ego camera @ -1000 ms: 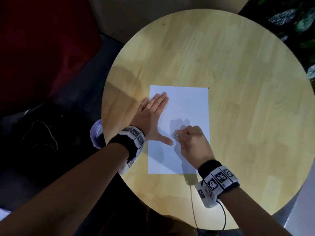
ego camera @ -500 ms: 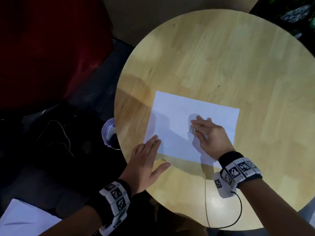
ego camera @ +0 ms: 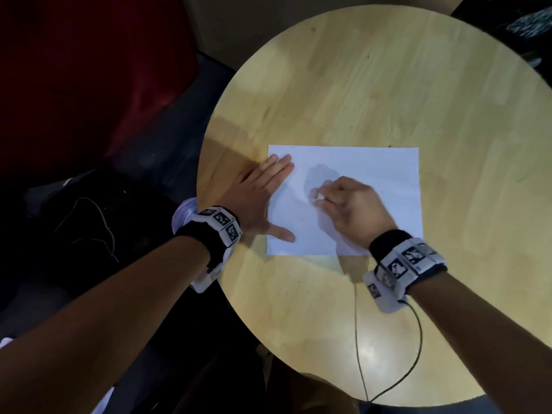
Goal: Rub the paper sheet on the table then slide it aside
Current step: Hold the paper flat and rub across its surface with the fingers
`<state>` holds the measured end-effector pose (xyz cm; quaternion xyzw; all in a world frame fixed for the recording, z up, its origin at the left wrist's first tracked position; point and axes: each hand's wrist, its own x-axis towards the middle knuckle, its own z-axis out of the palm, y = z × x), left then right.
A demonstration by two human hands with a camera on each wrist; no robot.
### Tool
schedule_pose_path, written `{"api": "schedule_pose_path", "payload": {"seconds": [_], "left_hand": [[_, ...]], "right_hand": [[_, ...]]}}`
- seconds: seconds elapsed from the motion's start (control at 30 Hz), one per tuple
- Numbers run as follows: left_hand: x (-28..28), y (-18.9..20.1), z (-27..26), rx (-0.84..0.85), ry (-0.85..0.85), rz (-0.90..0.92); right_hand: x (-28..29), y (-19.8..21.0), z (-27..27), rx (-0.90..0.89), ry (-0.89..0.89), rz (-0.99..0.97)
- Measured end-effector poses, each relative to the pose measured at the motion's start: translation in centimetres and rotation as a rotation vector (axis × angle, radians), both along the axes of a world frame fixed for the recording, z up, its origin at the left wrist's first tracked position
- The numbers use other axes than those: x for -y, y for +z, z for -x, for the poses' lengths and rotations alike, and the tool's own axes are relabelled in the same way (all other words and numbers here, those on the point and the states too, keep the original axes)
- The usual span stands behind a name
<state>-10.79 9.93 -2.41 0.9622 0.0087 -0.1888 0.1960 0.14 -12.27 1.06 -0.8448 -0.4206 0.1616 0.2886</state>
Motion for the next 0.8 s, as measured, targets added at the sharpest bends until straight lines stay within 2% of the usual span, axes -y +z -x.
{"api": "schedule_pose_path", "payload": {"seconds": [0.1,0.3,0.37,0.43,0.5,0.53,0.63,0.7,0.8], "left_hand": [[0.2,-0.2,-0.1,-0.003,0.013,-0.015],[0.3,-0.3,-0.2,0.006,0.039,-0.004],[0.3,-0.3,-0.3,0.007,0.038,-0.015],[0.3,-0.3,-0.2,0.015,0.033,-0.026],[0.3,-0.2,-0.2,0.020,0.032,-0.025],[0.3,0.0,-0.3,0.008,0.032,-0.018],[0.4,0.1,-0.5,-0.042,0.032,-0.022],[0.4,0.2,-0.6,-0.037,0.040,-0.020],[0.3,-0.1,-0.3,-0.004,0.048,-0.024]], "right_hand": [[-3.1,-0.7,1.5,0.031,0.056,0.072],[-7.0,-1.0,-0.4,0.162,-0.071,0.147],[-5.4,-0.8,1.8,0.122,0.004,0.125],[-3.1,-0.4,4.5,0.063,0.166,0.139],[-2.9,-0.1,3.9,0.043,0.285,0.197],[-3.9,-0.2,2.6,0.059,0.264,0.214],[-7.7,0.2,-1.2,0.112,0.032,0.199],[-8.1,0.2,-0.7,0.115,-0.039,0.159],[-4.3,0.2,3.4,0.049,0.047,0.155]]}}
